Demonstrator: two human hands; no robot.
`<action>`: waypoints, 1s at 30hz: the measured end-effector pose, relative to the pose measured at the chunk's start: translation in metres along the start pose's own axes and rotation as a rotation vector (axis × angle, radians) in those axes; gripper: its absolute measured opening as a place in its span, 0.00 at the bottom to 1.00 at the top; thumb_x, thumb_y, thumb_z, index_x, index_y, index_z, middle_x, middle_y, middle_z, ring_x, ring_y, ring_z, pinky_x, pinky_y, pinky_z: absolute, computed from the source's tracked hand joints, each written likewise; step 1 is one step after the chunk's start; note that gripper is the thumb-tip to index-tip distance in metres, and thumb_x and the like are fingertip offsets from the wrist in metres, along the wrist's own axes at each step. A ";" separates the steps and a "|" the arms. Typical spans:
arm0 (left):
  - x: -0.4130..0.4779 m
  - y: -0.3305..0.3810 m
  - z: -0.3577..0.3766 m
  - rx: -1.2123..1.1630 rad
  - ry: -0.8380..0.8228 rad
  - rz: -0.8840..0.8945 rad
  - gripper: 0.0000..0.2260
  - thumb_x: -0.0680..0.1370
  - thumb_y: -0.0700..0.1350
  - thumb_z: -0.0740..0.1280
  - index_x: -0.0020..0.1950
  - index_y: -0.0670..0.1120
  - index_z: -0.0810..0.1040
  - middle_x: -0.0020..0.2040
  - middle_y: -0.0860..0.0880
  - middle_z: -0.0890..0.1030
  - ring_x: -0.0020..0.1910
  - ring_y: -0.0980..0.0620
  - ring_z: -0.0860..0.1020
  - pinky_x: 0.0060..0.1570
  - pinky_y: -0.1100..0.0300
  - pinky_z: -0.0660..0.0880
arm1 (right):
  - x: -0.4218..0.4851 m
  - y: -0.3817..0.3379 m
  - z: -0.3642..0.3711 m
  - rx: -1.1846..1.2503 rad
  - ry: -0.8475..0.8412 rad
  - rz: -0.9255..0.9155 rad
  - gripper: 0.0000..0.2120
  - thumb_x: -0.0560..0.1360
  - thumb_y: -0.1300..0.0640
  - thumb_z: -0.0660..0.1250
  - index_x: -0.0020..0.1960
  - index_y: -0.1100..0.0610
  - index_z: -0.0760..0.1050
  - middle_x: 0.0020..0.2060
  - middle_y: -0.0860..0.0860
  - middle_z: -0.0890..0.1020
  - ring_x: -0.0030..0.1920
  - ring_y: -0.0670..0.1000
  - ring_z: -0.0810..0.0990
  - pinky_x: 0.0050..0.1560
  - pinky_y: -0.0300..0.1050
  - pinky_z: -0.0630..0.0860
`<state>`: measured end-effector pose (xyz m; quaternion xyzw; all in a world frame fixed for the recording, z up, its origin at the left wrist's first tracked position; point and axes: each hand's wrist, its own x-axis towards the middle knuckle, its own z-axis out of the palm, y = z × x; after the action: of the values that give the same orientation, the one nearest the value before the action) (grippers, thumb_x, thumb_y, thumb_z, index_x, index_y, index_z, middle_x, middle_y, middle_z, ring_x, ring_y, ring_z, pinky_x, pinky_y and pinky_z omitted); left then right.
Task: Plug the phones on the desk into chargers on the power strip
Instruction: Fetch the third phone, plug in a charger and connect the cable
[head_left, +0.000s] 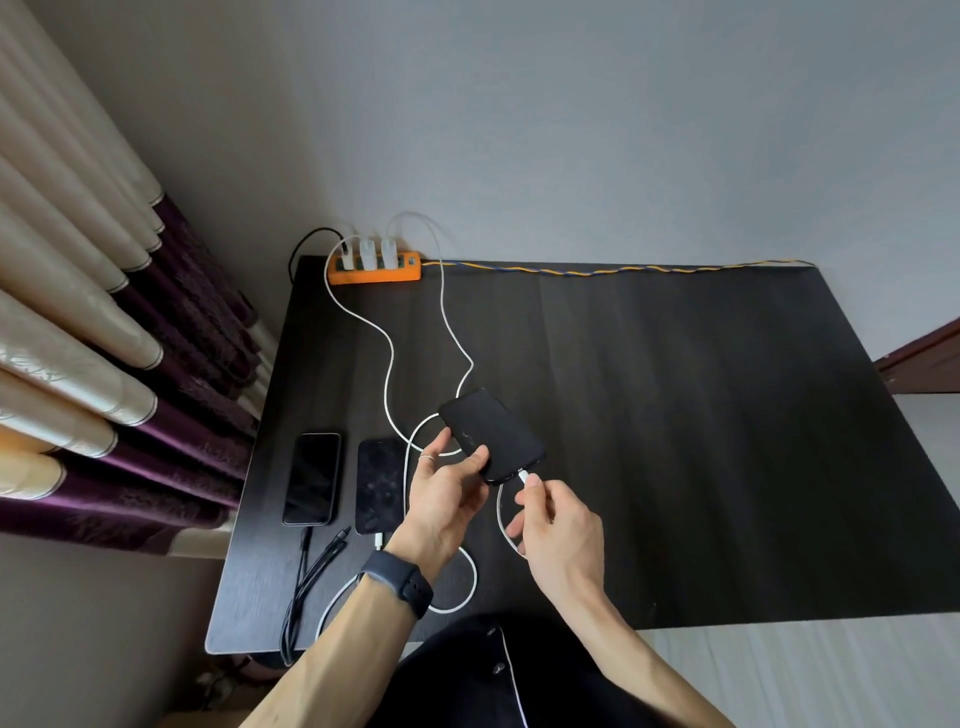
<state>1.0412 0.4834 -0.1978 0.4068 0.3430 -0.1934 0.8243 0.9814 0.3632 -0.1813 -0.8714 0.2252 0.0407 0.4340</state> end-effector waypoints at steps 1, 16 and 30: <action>0.000 -0.001 0.001 0.004 -0.001 0.014 0.26 0.74 0.35 0.72 0.67 0.56 0.72 0.46 0.49 0.86 0.41 0.53 0.81 0.41 0.59 0.74 | 0.000 0.000 0.001 -0.008 0.003 0.002 0.16 0.83 0.46 0.57 0.42 0.49 0.77 0.27 0.39 0.83 0.30 0.44 0.82 0.44 0.49 0.81; 0.003 -0.009 -0.006 0.173 -0.018 0.155 0.26 0.74 0.35 0.72 0.66 0.58 0.74 0.41 0.45 0.84 0.40 0.48 0.76 0.40 0.58 0.72 | 0.006 0.019 0.003 0.072 -0.100 -0.007 0.16 0.82 0.49 0.61 0.41 0.51 0.81 0.25 0.45 0.79 0.34 0.41 0.80 0.35 0.36 0.74; 0.035 -0.051 -0.062 0.295 0.129 -0.081 0.26 0.75 0.27 0.66 0.67 0.51 0.74 0.39 0.43 0.84 0.37 0.49 0.82 0.44 0.53 0.81 | 0.080 0.065 0.019 -0.867 -0.968 0.253 0.49 0.69 0.51 0.72 0.82 0.54 0.48 0.77 0.61 0.28 0.74 0.62 0.68 0.68 0.50 0.72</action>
<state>1.0094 0.5018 -0.2774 0.5209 0.3790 -0.2485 0.7233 1.0276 0.3152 -0.2619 -0.8171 0.0686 0.5655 0.0882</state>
